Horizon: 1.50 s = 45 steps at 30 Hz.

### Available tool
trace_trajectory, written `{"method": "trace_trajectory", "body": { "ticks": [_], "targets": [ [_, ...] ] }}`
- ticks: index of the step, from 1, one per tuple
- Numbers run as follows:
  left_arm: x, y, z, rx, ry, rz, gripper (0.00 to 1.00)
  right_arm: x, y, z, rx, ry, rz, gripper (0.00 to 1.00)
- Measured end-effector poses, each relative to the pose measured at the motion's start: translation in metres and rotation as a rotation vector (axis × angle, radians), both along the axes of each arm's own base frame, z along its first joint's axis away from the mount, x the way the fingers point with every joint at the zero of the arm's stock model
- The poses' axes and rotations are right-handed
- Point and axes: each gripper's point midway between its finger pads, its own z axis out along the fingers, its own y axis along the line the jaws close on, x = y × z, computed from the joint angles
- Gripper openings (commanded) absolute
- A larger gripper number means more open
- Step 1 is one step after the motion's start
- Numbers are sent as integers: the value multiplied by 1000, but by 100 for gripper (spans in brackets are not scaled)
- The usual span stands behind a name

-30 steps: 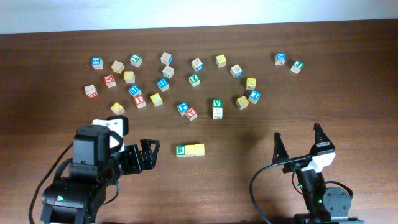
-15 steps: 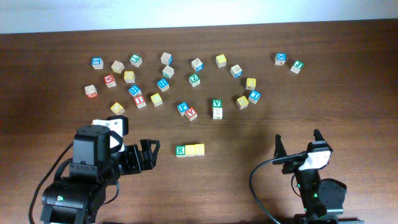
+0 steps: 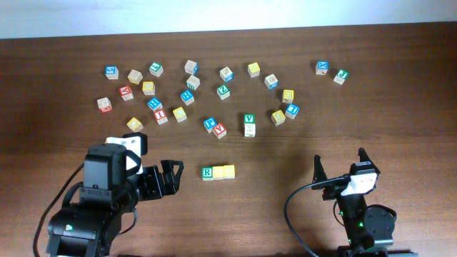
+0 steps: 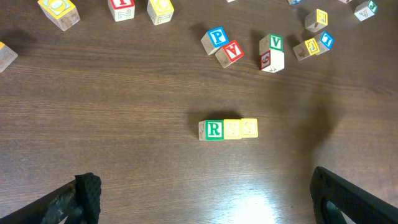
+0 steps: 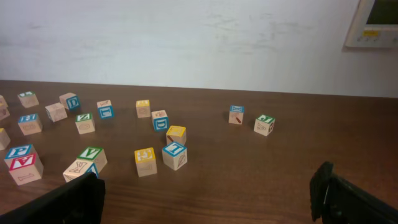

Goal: Spell out RSS

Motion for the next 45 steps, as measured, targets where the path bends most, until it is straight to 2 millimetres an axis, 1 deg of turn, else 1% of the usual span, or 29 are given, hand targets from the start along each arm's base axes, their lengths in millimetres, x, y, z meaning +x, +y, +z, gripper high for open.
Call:
{"method": "trace_trajectory", "body": {
  "ticks": [6,43,45],
  "targets": [
    [0,0,0,0,0,0,99,0,-4,0,19,2,-20,98],
    [0,0,0,0,0,0,99,0,-4,0,5,0,-18,98],
    [-4,1,-3,3,21,0,99,0,-4,0,4,0,-18,99]
  ]
}}
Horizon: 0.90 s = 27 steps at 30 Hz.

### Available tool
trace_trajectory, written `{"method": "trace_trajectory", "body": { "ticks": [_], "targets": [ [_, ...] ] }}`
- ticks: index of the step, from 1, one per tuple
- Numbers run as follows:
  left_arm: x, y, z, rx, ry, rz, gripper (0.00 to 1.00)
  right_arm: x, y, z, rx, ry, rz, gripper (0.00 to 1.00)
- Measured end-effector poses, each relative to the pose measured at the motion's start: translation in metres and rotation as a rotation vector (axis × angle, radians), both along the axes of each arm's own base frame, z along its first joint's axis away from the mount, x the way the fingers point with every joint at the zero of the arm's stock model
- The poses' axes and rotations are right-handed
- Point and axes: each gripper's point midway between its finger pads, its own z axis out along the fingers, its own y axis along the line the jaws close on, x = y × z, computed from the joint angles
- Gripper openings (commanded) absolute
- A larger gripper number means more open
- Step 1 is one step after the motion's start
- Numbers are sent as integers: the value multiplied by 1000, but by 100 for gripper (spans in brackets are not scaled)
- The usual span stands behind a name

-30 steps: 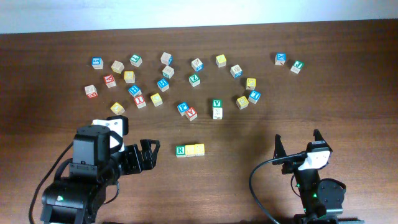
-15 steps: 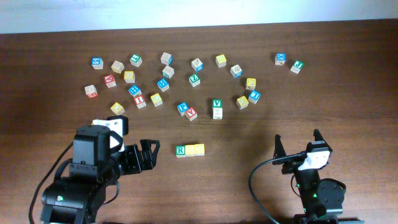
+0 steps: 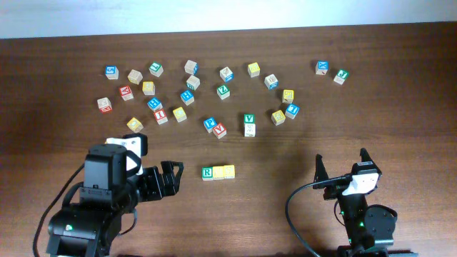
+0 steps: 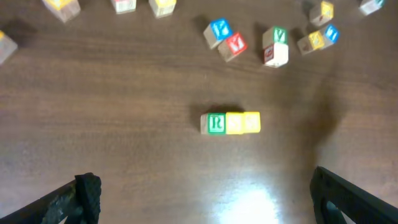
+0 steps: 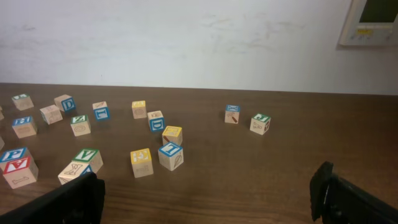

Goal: Spell out RSS

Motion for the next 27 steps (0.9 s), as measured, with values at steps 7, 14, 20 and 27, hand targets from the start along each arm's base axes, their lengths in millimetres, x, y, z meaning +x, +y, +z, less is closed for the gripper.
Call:
{"method": "trace_trajectory", "body": {
  "ticks": [7,14,20,27],
  "targets": [
    [-9,6,0,10,-9,11,99,0,0,0,-1,0,0,98],
    [5,15,15,20,-392,3,99,0,0,0,-2,0,0,98],
    [3,17,7,91,-608,-50,99,0,0,0,-2,0,-1,98],
    [11,39,-5,142,-793,41,99,0,0,0,-1,0,0,98]
  ]
}}
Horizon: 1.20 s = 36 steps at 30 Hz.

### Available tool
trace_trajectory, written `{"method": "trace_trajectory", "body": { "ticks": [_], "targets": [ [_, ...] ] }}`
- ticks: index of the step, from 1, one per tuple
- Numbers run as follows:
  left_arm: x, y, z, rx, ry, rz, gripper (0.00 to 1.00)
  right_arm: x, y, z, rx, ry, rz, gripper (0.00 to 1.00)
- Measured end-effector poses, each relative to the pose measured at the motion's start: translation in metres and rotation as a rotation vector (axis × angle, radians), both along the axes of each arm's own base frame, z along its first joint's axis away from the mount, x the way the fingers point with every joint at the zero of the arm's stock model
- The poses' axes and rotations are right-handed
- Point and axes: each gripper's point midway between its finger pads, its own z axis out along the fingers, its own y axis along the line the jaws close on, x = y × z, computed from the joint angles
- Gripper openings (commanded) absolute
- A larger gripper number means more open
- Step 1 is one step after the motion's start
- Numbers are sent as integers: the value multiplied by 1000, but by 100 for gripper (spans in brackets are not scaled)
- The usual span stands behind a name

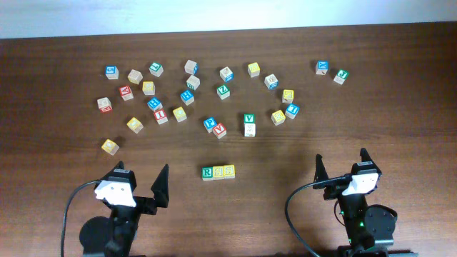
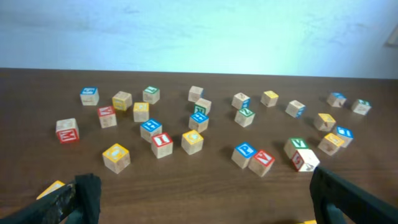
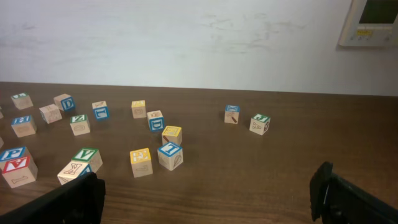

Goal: Spell out RSS

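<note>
Three blocks stand side by side at the table's middle front: a green R block, then two yellow S blocks. My left gripper is open at the front left, drawn back near its base, holding nothing. In the left wrist view the left gripper looks level across the table, and the row lies below the frame but for a yellow sliver. My right gripper is open at the front right and also holds nothing. In its own view the right gripper faces the loose blocks.
Several loose letter blocks lie scattered over the far half of the table. A green V block sits on a white block. A lone yellow block lies at the left, close to my left gripper. A pale wall bounds the far side.
My left arm has gone from reaching over the table to folded back low at the front edge. Its camera now looks across the table instead of down at the row. The right arm has not moved.
The R, S, S row stood together at the middle front at every moment. My left gripper was open and looking down at it, much the same at the second moment. Now it is drawn back, uncovering a yellow block at the left. The right gripper stayed open.
</note>
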Motion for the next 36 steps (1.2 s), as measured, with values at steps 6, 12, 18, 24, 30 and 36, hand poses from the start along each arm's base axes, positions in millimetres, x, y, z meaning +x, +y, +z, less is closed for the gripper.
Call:
{"method": "trace_trajectory", "body": {
  "ticks": [6,12,18,24,30,36],
  "targets": [
    [7,7,-1,8,-160,27,99,0,0,0,0,0,0,98],
    [13,7,-14,47,-194,24,99,0,0,0,-1,0,-1,98],
    [16,15,-15,78,-228,72,99,0,0,0,0,0,0,98],
    [17,26,-25,175,-193,121,99,0,0,0,0,0,0,98],
    [16,46,-43,113,-111,240,99,0,0,0,0,0,-1,98],
    [16,46,-43,107,-107,246,99,0,0,0,-1,0,-1,98]
  ]
}}
